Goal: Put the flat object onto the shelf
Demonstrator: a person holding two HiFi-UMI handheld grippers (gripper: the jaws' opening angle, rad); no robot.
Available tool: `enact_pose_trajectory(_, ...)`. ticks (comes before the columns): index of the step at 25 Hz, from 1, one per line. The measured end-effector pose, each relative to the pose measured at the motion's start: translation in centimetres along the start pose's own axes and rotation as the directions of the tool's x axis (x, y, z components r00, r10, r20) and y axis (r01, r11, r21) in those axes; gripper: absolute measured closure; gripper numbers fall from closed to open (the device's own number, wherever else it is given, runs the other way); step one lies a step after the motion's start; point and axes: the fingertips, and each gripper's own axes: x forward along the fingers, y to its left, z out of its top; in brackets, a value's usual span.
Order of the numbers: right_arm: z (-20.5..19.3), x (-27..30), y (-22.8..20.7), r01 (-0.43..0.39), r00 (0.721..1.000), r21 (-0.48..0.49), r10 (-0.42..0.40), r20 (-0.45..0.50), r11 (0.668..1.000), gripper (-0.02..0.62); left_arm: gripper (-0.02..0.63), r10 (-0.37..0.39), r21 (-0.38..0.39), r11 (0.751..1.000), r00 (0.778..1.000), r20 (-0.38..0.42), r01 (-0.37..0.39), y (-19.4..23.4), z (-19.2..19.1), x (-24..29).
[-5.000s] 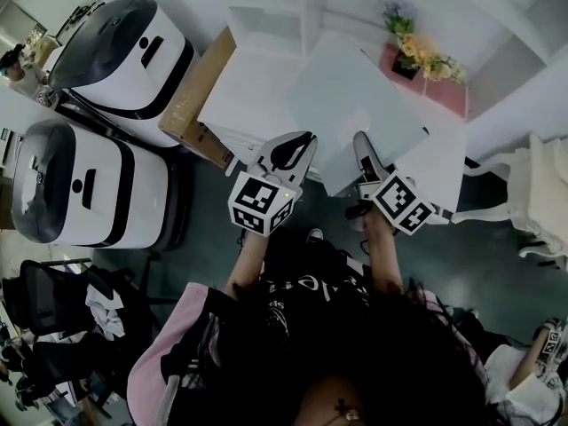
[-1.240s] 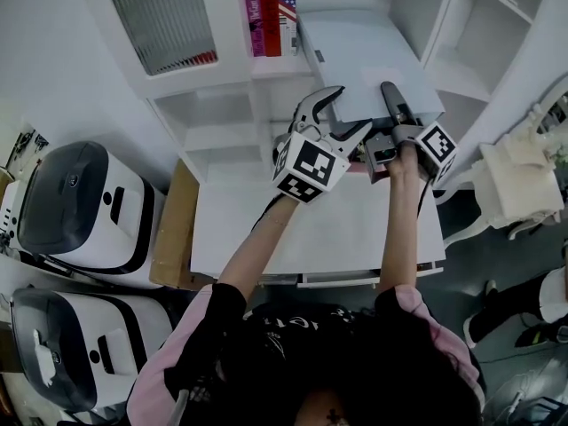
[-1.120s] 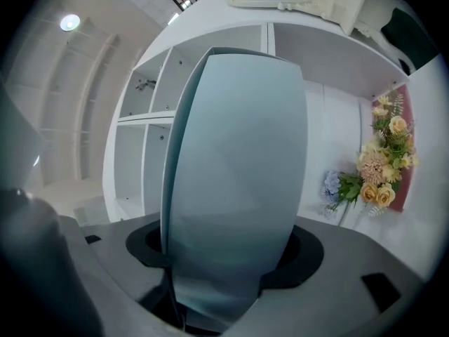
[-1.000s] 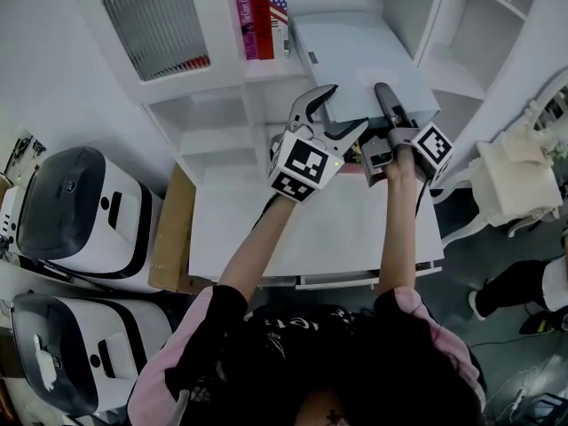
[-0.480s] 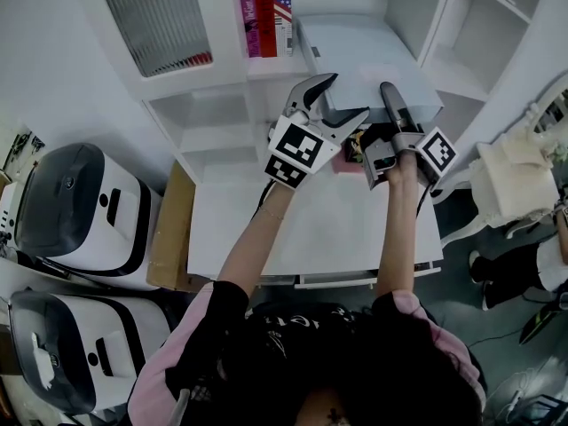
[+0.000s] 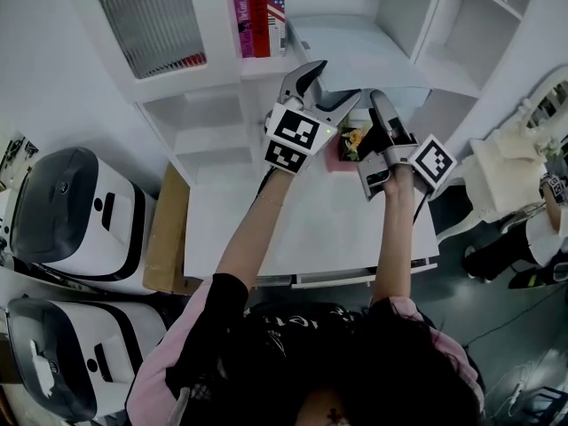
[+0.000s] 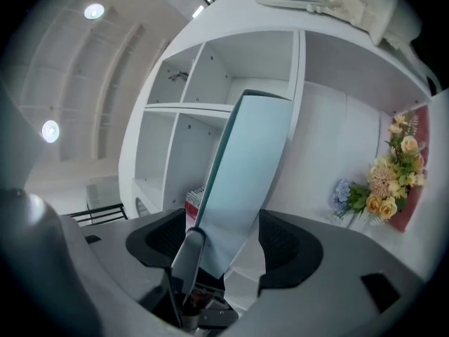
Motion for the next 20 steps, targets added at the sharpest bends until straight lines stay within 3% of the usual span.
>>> enact_pose_trajectory(6,-0.7,-1.4,2.0,-0.043,0.999,-0.08,0.04,-0.035,0.996,0.273,0.284,0.048,-0.01,0.999,0.998,-0.043,-0.048,1.8,-1.2,1.2)
enact_pose_trajectory(11,-1.6,-2.9,2.5,-0.019,0.998,-0.215,0.005,-0.063,0.976,0.273,0.284,0.068,-0.023,0.997,0.997,-0.044,-0.069,2.6,-1.4,1.3)
enact_pose_trajectory(15,-3.0,-4.0,2.4,-0.006,0.997,-0.29,-0.018,-0.079,0.957,0.273,0.284,0.047,-0.004,0.999,0.998,-0.039,-0.047,1.6,-1.1,0.5)
enact_pose_trajectory(20,-5.4,-4.8,2.4,-0.023,0.995,-0.342,-0.011,-0.098,0.939,0.275,0.284,0.0,-0.063,0.998,1.0,-0.023,-0.001,-0.1,-0.8,-2.8)
